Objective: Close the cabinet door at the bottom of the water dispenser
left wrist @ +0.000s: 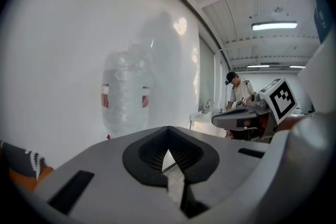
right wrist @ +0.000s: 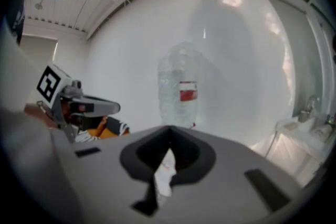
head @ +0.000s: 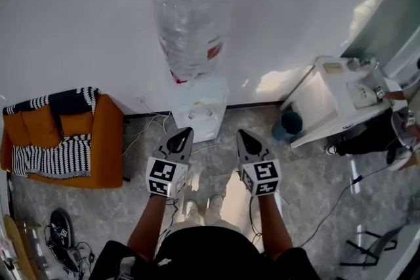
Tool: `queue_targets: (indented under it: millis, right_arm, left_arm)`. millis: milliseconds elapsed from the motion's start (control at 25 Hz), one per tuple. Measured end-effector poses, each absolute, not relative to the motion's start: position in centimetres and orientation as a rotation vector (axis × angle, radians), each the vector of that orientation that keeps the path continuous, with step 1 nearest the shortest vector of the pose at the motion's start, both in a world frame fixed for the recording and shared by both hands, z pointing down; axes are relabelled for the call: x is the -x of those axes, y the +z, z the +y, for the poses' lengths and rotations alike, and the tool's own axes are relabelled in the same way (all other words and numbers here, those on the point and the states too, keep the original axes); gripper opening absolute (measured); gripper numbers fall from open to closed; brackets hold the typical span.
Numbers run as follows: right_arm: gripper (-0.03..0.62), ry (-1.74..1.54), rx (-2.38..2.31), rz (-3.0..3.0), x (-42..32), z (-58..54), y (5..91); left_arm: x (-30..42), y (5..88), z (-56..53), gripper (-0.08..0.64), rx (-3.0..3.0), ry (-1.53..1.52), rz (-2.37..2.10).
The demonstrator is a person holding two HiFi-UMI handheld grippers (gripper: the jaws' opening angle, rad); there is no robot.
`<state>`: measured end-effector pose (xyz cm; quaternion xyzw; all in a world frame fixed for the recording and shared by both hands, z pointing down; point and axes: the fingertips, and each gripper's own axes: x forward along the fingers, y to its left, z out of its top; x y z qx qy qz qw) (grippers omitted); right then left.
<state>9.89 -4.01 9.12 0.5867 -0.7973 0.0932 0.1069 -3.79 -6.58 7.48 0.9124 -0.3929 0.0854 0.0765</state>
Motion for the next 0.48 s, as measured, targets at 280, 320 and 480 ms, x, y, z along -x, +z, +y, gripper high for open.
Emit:
queue_targets:
  millis: [280, 320, 480]
  right_arm:
    - [0.034, 0.203, -1.779, -2.387, -9.5, -3.1, 4.6]
    - [0.034, 0.2, -1.782, -2.391, -9.3, -3.1, 4.3]
    - [0.034, 0.162, -1.786, -2.415, -8.7, -2.8, 3.0]
  left_arm:
    - [4.1, 3.4, -5.7, 0.011, -2.796, 0.2, -1.175]
    - [4.2, 3.0, -5.6, 0.011, -2.801, 0.191, -1.178]
    - [5.2, 1.5, -5.2, 0.012, -2.822, 0.179, -1.185]
